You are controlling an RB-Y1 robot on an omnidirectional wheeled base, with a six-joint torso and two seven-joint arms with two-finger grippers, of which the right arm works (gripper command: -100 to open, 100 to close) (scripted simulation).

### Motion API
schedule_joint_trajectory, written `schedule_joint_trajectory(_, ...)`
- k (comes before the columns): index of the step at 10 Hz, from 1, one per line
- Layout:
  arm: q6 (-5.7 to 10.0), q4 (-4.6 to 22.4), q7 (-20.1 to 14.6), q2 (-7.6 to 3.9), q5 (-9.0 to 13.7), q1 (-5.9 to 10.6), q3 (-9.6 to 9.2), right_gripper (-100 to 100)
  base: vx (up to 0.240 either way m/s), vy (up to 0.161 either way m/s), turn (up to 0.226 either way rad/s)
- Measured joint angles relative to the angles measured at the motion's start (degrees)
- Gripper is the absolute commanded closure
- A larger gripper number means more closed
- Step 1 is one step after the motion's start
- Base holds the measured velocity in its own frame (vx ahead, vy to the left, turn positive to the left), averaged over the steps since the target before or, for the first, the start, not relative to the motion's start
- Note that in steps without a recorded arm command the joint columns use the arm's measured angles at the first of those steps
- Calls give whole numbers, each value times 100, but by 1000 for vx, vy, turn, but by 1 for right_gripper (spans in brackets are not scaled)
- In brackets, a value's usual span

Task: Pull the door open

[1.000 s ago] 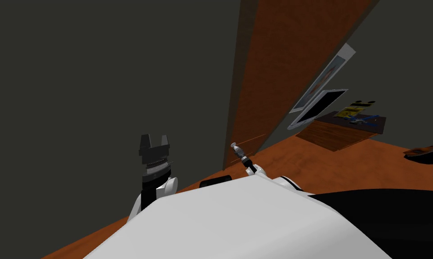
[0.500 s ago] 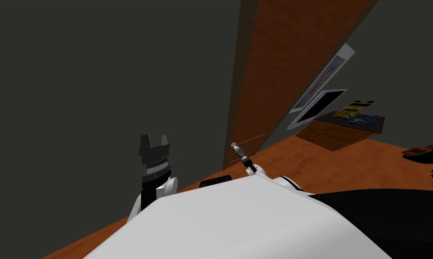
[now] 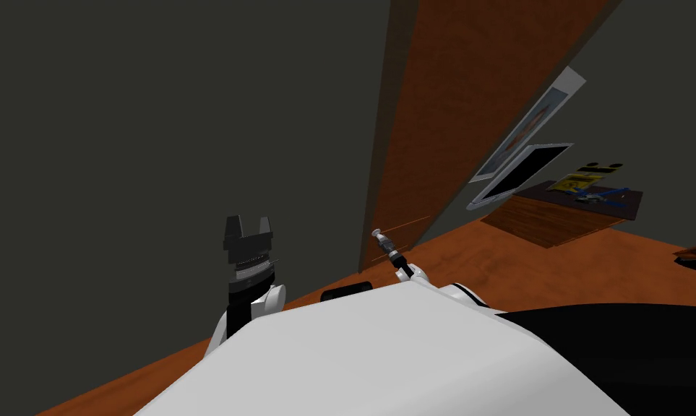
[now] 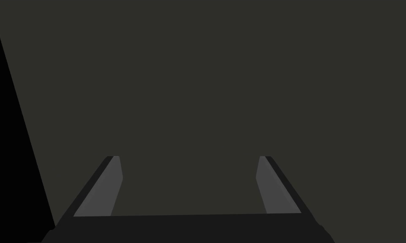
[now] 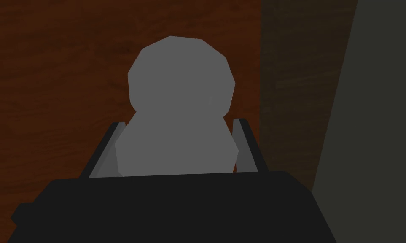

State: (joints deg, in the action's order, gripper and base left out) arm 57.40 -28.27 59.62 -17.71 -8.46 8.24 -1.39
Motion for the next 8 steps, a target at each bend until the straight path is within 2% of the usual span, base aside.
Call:
schedule_joint_trajectory(5,-31,-45,-669,-13,181,-19,7,100,-32,-14,71)
schedule_joint_trajectory(7,2,45,-926,-25,255,29,12,100,-23,-13,47)
schedule_joint_trajectory(8,-89,-163,-1066,-33,287,-80,7,100,-36,-18,89)
